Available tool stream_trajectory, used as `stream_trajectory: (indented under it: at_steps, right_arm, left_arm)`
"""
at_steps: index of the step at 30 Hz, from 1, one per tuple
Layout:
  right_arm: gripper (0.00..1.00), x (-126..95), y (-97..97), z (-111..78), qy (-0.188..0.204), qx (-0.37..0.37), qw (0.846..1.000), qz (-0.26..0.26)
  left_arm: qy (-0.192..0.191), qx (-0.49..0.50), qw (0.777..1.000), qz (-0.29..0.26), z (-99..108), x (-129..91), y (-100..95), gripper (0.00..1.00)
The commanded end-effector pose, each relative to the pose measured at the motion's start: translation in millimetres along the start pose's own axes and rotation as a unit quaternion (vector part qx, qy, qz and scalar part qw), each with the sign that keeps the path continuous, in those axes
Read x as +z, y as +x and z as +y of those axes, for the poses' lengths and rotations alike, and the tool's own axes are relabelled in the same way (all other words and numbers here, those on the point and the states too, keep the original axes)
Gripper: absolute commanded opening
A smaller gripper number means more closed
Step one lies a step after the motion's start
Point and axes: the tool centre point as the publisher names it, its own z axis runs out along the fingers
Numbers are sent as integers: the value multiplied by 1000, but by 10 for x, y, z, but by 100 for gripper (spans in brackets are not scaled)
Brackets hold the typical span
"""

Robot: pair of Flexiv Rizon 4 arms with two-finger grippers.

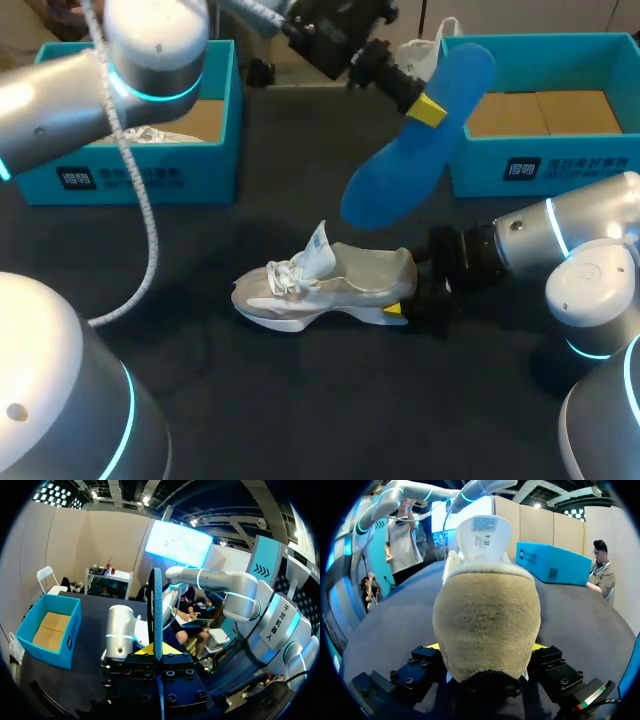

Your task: Take the shoe out of the shoebox, open the shoe tongue, remove and reinsert the insole, then place the shoe into the shoebox

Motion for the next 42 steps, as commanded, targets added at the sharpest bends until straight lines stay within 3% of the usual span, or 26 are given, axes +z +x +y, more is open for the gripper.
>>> stream_trajectory:
  at_steps: [1,4,10,34,37,42]
  right_arm:
    - [0,39,5,-8,2,0,1000,0]
    - [0,39,5,-8,2,0,1000,0]
    - [0,39,5,-8,2,0,1000,0]
    - [0,39,5,-8,2,0,1000,0]
    - [0,39,5,-8,2,0,1000,0]
    - [0,39,5,-8,2,0,1000,0]
  left_arm:
    - [112,2,993,-19,114,-146,116,0]
    - [157,7,987,-20,72,-241,123,0]
    - [188,7,982,-11,-38,-379,119,0]
    - [185,8,983,-7,-65,-421,114,0]
    - [213,-37,976,-16,-90,-467,234,0]
    - [219,-83,972,0,-200,-443,459,0]
